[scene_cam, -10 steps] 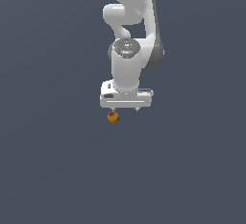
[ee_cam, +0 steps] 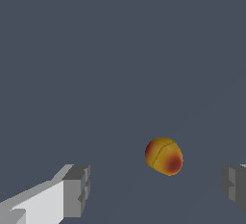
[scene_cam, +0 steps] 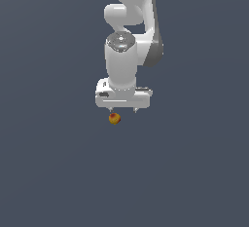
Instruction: Pick up the object and move it to a goal position.
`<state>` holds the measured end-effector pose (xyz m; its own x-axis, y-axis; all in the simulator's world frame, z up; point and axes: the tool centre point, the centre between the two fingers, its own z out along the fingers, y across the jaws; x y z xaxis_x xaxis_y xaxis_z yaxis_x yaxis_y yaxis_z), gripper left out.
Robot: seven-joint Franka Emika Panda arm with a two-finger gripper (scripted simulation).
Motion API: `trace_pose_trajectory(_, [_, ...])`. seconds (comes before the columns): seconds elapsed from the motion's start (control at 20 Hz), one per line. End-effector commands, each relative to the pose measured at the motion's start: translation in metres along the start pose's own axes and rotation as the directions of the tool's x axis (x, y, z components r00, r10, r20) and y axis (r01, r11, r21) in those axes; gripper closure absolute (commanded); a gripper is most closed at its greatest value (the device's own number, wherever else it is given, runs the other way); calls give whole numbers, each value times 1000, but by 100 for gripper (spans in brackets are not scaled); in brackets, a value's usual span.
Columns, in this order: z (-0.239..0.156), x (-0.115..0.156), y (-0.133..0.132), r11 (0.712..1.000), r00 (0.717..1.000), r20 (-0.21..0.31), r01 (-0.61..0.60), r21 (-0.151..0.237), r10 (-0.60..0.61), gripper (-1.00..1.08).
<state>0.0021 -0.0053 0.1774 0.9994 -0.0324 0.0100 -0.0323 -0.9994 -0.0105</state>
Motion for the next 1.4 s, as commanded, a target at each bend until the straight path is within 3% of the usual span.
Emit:
trace_pose_trajectory(0.0, [-2, 1, 1, 1000, 1000, -2, -6, 2, 6, -92])
trace_pose_trajectory(0.4, [2, -1, 3, 999, 999, 0, 40, -1, -40, -92])
trace_pose_trajectory(0.8, [13, -6, 10, 986, 986, 3, 166, -5, -166, -92])
trace_pose_trajectory(1.05, [23, -10, 16, 959, 959, 6, 283, -8, -283, -92])
trace_pose_trajectory(1.35, [36, -17, 23, 903, 903, 11, 429, -10, -429, -92])
